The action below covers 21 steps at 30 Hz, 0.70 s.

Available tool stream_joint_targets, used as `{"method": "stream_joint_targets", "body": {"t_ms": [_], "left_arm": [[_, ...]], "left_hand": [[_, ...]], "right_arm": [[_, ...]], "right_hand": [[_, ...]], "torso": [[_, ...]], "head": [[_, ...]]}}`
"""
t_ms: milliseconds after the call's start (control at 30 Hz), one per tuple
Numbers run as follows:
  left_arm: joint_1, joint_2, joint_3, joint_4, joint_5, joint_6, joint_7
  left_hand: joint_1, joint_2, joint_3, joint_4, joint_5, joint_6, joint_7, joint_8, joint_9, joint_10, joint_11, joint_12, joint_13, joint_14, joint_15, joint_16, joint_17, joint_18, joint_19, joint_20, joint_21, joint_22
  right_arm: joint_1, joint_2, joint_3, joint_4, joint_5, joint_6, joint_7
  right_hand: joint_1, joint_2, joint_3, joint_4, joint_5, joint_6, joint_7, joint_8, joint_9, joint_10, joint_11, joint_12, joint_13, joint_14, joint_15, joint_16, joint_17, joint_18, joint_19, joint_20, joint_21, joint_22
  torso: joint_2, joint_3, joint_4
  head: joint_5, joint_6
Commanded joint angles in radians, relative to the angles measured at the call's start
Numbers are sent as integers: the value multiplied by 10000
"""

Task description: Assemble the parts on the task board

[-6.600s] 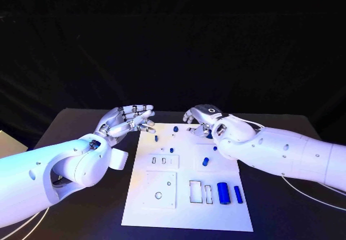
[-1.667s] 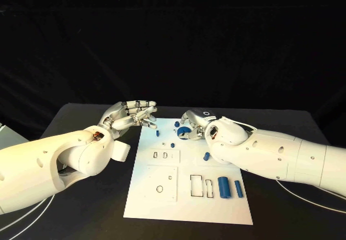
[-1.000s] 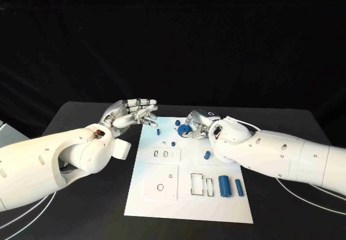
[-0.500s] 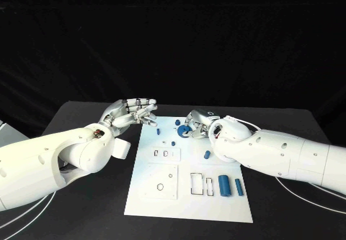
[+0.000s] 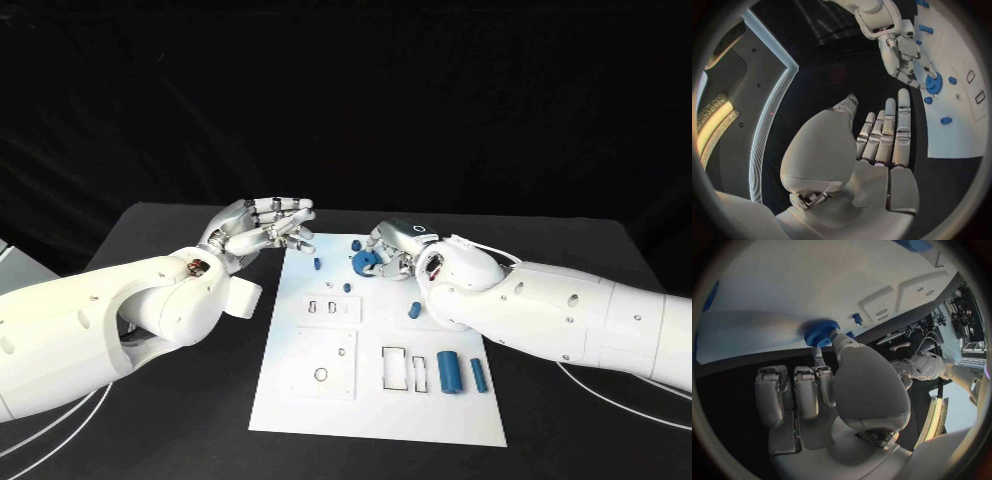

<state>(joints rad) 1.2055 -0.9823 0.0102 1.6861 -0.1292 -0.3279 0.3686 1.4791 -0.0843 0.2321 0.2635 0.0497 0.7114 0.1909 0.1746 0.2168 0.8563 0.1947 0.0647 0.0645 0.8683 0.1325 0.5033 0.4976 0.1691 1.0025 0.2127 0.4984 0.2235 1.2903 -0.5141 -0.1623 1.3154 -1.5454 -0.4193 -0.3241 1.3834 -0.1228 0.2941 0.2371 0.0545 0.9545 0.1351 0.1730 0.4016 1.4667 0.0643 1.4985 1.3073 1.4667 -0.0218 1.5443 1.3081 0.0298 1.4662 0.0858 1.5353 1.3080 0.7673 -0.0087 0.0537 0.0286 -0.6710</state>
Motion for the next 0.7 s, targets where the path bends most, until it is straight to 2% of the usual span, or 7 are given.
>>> {"method": "stream_joint_targets", "body": {"t_ms": [33, 200, 333, 500, 700], "left_arm": [[10, 13, 7, 8, -3, 192, 74], [9, 11, 6, 4, 0, 198, 79], [9, 7, 5, 4, 1, 204, 79], [8, 8, 4, 0, 2, 216, 79], [7, 55, 3, -23, 4, 234, 79]], "left_hand": [[-7, -9, 42, -5, -3, -33, 451, -4, -9, -26, -3, 11, -2, -63, 1, 49, 10, 104, -80, 24, 61, 11], [-5, -19, 54, -13, -3, -57, 453, -12, -17, -34, -3, 8, -4, -70, 1, 53, 13, 104, -88, 23, 71, 16], [-5, -19, 54, -13, -3, -57, 453, -12, -17, -34, -3, 8, -4, -70, 1, 53, 13, 104, -88, 23, 71, 16], [-5, -19, 54, -13, -3, -57, 453, -12, -17, -34, -3, 8, -4, -70, 1, 53, 13, 104, -88, 23, 71, 16], [-5, -19, 54, -13, -3, -57, 453, -12, -17, -34, -3, 8, -4, -70, 1, 53, 13, 104, -88, 23, 71, 16]], "right_arm": [[17, -127, 46, 323, -761, -561, -106], [56, -290, 106, 749, -1004, -747, -165], [69, -353, 132, 982, -1160, -793, -246], [75, -338, 142, 1039, -1236, -751, -284], [73, -61, 141, 767, -1189, -661, -229]], "right_hand": [[44, -39, 62, -9, 58, 72, 0, 55, 25, 466, -95, 67, 2022, 892, -57, 43, 1929, -205, 897, -78, 68, 2309], [9, -51, 68, -1, 55, 86, -2, 59, 25, 471, -99, 71, 2026, 891, -64, 42, 1925, -204, 895, -86, 65, 2306], [-9, -65, 71, -1, 54, 91, -5, 60, 24, 477, -102, 76, 2031, 895, -67, 47, 1941, -206, 898, -91, 70, 2312], [-14, -72, 73, -3, 54, 95, -7, 60, 24, 473, -104, 71, 2026, 894, -68, 46, 1939, -208, 902, -93, 77, 2319], [-14, -72, 73, -3, 54, 95, -7, 60, 24, 473, -104, 71, 2026, 894, -68, 46, 1939, -208, 902, -93, 77, 2319]], "torso": [[-10, -4, -13], [-11, -10, -12], [8, 5, 8], [3, -12, -16], [10, -1, -21]], "head": [[26, 6], [38, 29], [46, 32], [56, 32], [40, 18]]}}
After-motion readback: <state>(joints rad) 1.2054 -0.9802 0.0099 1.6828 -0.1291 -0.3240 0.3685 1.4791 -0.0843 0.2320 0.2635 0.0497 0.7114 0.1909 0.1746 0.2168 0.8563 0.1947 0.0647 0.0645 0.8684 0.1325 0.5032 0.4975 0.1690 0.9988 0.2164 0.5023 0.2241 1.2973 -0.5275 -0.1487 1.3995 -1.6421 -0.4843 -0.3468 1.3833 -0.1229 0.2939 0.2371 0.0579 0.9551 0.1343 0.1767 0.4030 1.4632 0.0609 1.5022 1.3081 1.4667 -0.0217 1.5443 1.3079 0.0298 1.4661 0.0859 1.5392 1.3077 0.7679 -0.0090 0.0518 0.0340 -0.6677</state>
